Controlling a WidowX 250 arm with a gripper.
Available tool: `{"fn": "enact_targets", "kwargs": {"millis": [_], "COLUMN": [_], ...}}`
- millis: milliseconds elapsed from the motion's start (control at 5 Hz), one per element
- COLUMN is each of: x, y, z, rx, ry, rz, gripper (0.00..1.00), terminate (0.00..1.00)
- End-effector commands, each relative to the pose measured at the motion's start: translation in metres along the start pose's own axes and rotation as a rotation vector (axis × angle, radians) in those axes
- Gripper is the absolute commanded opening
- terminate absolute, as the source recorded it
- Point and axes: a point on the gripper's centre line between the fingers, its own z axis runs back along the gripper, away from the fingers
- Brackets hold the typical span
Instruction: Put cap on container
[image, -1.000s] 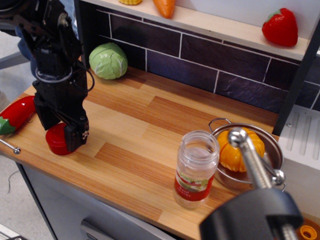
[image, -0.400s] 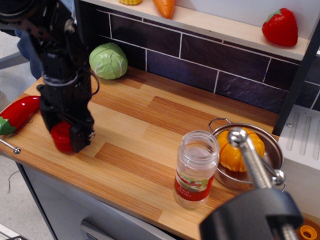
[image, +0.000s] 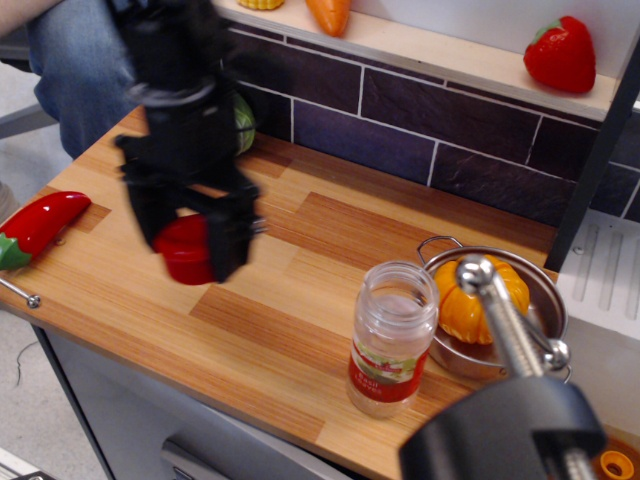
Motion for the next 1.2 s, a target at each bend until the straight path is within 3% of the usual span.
{"fn": "enact_targets", "kwargs": {"millis": [0,400,1000], "x": [0.010,0.017,0.026], "y": [-0.053,-0.088,-0.111], "z": [0.037,0.061,0.034], "rx": [-0.077,-0.141,-0.080], "ry": [-0.050,-0.038,-0.074], "rz": [0.092,0.151,0.176], "gripper": [0.00,0.00,0.00], "terminate": [0.00,0.00,0.00]}}
